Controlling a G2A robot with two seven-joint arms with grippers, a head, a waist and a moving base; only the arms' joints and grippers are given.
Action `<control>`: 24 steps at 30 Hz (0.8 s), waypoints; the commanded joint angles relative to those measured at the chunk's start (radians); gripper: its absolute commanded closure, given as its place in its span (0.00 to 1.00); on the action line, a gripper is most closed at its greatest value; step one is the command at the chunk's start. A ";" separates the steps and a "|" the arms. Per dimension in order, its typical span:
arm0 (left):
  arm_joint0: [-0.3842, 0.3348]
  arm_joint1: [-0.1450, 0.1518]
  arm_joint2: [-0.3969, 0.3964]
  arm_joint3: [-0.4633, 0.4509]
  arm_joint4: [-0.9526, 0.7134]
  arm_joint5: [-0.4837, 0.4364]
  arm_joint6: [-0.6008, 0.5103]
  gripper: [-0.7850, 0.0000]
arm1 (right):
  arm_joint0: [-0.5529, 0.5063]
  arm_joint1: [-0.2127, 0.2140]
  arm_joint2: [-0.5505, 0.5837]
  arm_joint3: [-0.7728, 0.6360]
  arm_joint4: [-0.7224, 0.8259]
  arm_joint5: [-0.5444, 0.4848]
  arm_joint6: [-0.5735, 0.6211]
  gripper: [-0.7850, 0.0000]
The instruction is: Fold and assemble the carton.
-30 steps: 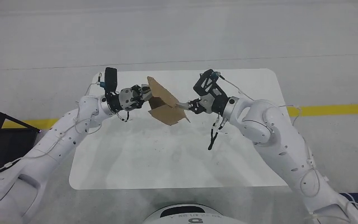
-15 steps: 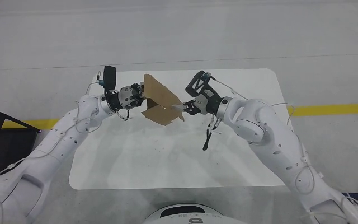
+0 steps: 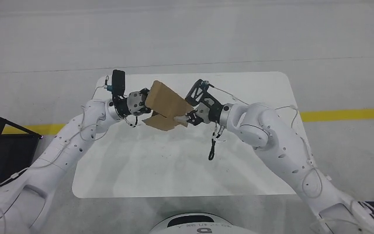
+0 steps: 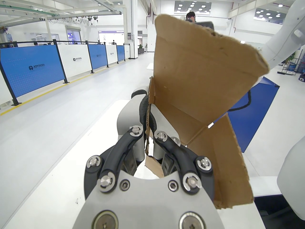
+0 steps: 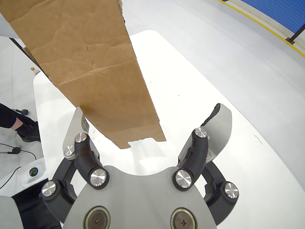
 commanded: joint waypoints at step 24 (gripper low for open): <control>0.094 -0.006 0.011 -0.117 -0.394 0.000 0.055 1.00 | -0.222 0.052 0.365 -0.137 0.015 0.043 -0.108 0.00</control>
